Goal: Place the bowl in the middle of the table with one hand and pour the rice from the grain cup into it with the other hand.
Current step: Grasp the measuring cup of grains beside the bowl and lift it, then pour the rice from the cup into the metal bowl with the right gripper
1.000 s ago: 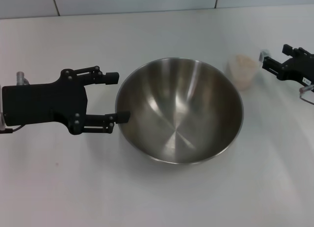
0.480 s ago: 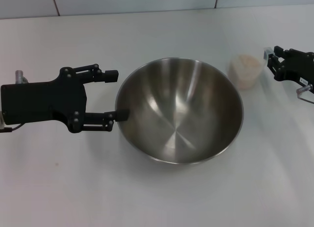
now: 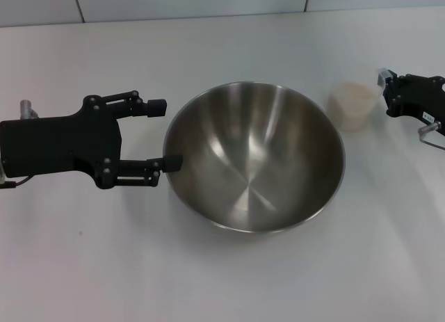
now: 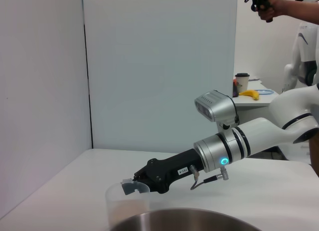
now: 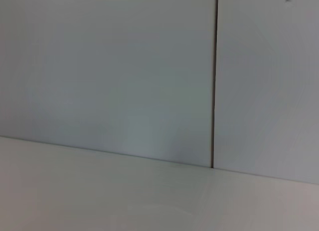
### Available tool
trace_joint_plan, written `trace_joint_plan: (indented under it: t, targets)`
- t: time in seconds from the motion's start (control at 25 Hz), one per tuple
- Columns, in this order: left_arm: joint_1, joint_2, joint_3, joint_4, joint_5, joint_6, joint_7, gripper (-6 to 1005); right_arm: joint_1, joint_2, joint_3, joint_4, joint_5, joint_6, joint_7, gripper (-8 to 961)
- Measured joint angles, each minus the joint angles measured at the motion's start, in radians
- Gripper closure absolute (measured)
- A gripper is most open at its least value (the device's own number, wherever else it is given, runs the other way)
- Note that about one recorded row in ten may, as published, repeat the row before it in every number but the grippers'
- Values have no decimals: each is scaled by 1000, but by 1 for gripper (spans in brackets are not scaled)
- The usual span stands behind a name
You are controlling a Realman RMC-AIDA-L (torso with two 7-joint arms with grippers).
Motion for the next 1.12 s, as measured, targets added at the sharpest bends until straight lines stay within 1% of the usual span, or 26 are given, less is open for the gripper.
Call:
trace_joint_plan:
  t: [0.04, 0.16, 0.28, 0.4, 0.44, 0.48, 0.6, 0.76, 0.84, 0.88, 1.0, 1.12]
  targets:
    - [0, 0, -1, 0, 0, 1, 0, 158, 0, 0, 0, 1, 0, -1, 0, 940]
    - [0, 0, -2, 0, 0, 2, 1, 158, 0, 1, 2, 2, 0, -5, -8, 939]
    - [1, 0, -5, 0, -1, -2, 7, 158, -2, 3, 9, 10, 38, -21, -74, 939]
    - [3, 1, -11, -1, -2, -5, 9, 158, -5, 4, 6, 36, 156, -79, -210, 940]
    - [3, 1, -13, -2, -2, -6, 9, 158, -9, 2, 2, 44, 213, -139, -287, 940]
    - [3, 1, -13, -2, -2, -6, 9, 158, -9, 2, 2, 44, 213, -139, -287, 940]
    - [6, 3, -15, -7, -2, -6, 10, 158, -10, -2, -1, 18, 206, -203, -311, 940]
    - [15, 3, -15, -7, -2, -1, 10, 159, -18, -4, -33, -66, 91, -293, -312, 940]
    - [22, 2, -15, -3, -3, 1, 8, 159, -41, -4, -93, -158, 4, -340, -298, 940]
    - [26, 1, -15, -1, -6, 3, 6, 159, -41, -4, -93, -158, 4, -340, -298, 940]
    - [37, 1, -15, 1, -23, 7, 4, 159, -72, -3, -176, -247, -31, -354, -281, 940]
    - [45, 2, -15, 2, -37, 10, 3, 159, -109, 1, -231, -337, -33, -358, -283, 939]
